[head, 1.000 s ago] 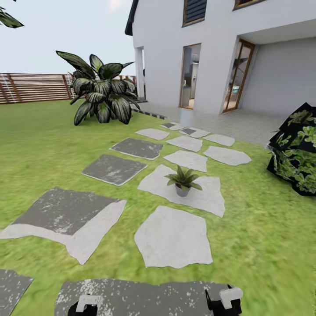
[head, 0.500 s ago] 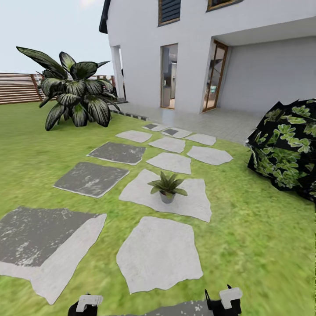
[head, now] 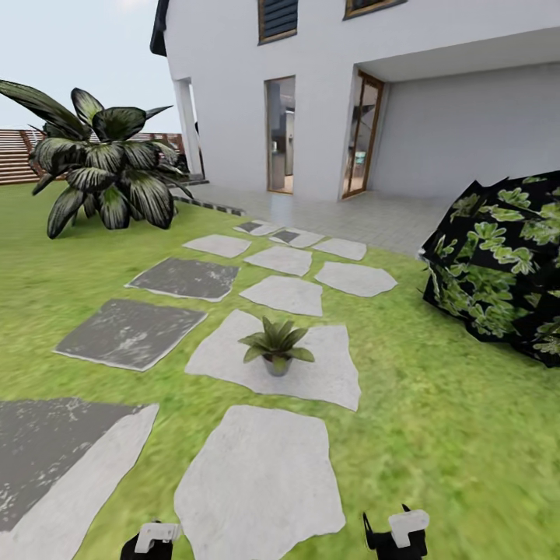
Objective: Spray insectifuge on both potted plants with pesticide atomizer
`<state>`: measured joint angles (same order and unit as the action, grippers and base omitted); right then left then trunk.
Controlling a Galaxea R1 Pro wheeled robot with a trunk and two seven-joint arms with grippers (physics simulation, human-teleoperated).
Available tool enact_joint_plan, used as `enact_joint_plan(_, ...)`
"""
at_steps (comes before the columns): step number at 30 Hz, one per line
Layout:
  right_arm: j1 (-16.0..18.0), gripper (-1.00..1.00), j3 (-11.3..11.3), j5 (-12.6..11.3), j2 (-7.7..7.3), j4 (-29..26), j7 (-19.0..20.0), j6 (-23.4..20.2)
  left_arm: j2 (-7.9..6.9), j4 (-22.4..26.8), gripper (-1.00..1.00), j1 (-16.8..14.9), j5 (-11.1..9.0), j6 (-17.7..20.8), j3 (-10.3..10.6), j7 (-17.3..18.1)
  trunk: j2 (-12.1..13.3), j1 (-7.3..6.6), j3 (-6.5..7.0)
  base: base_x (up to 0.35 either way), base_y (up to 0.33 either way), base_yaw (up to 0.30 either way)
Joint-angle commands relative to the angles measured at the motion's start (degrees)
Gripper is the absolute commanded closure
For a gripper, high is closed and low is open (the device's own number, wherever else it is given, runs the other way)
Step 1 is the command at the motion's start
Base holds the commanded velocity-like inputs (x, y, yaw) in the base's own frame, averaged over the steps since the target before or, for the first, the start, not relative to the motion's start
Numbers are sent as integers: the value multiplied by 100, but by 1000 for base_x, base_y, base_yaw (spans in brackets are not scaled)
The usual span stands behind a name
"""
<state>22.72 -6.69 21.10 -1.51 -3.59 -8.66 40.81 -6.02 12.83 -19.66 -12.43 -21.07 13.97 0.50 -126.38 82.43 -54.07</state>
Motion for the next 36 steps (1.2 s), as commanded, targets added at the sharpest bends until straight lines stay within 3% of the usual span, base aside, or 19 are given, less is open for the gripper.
enact_joint_plan(1, 5, -100, -43, 61, 1, 7, -21, 15, -4, -3, 100, -1, -59, -19, 44, 2, -2, 2, -5, 318, -121, -291)
enact_joint_plan(10, 5, -100, -43, 61, 1, 7, -21, 15, -5, 0, 100, -2, -73, -20, 44, 2, -2, 2, -5, 312, -47, -262)
enact_joint_plan(21, 5, -100, -34, 96, -26, 85, 5, 15, -5, 0, 100, -1, -72, -20, 44, 2, -2, 2, -5, 73, 0, -14)
enact_joint_plan(36, 5, -100, -34, 79, 1, 77, -12, 15, -4, 0, 100, -3, -50, -20, 44, 2, -2, 2, -5, 313, 25, 0)
